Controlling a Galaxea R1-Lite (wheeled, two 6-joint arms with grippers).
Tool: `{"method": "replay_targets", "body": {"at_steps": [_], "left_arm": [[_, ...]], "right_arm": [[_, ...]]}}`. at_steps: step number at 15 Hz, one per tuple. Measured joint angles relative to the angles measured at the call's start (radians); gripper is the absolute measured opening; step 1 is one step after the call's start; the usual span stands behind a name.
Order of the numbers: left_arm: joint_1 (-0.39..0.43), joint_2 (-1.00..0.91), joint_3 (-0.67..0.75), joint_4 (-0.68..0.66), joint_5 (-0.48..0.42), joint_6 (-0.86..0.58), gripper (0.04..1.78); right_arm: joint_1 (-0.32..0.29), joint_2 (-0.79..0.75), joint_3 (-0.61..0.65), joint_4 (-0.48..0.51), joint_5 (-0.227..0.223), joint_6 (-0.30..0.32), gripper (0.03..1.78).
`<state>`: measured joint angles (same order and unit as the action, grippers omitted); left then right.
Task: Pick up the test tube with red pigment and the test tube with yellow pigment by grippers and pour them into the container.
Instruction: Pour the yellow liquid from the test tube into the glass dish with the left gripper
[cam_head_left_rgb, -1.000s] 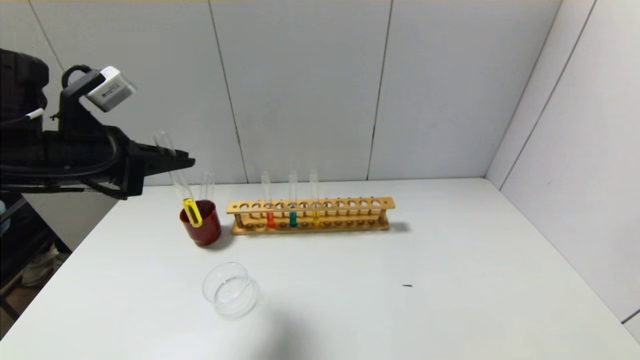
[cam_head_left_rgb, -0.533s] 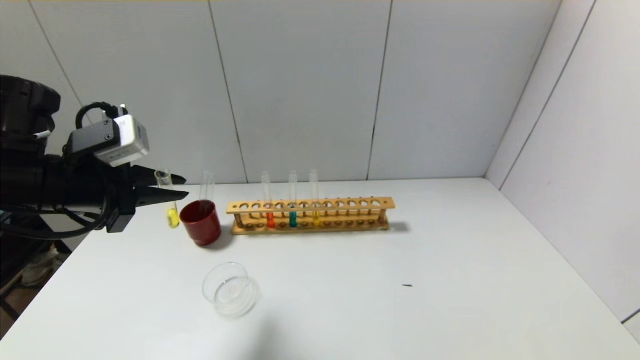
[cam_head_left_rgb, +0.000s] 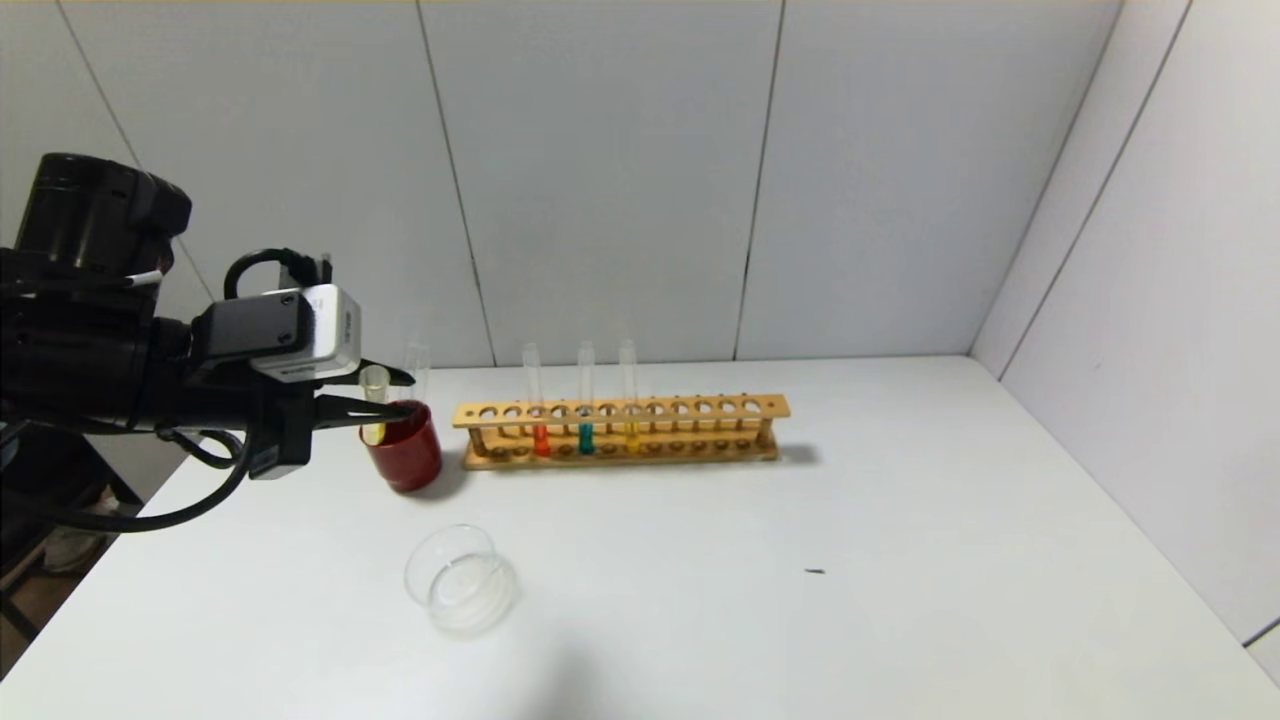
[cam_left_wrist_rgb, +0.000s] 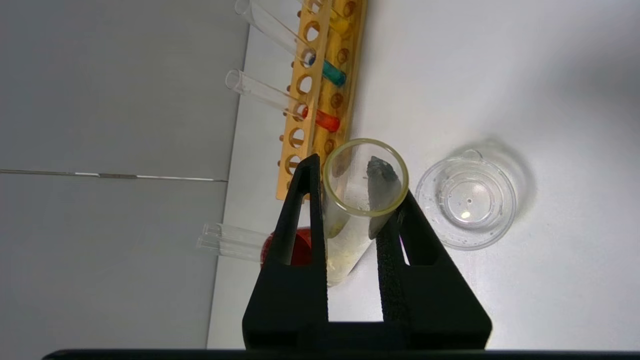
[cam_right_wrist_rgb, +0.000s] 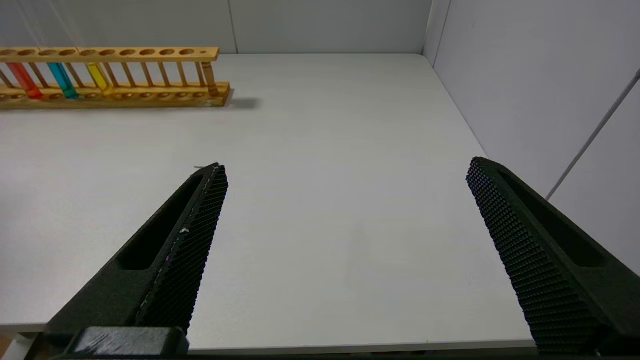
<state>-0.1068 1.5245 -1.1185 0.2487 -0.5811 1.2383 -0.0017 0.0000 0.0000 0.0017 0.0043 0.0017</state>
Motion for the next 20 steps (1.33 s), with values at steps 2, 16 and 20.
{"method": "replay_targets", "body": {"at_steps": [2,16,20], "left_arm": [[0.003,0.0,0.024,-0.012,0.002,-0.002,0.32],[0.051,-0.015,0.311,-0.311,0.037,0.261,0.32],[0.018,-0.008,0.331,-0.175,-0.139,0.237,0.32]], "right_arm": [[0.0,0.0,0.0,0.0,0.0,0.0,1.75],[0.0,0.0,0.0,0.0,0.0,0.0,1.75],[0.0,0.0,0.0,0.0,0.0,0.0,1.75]]}}
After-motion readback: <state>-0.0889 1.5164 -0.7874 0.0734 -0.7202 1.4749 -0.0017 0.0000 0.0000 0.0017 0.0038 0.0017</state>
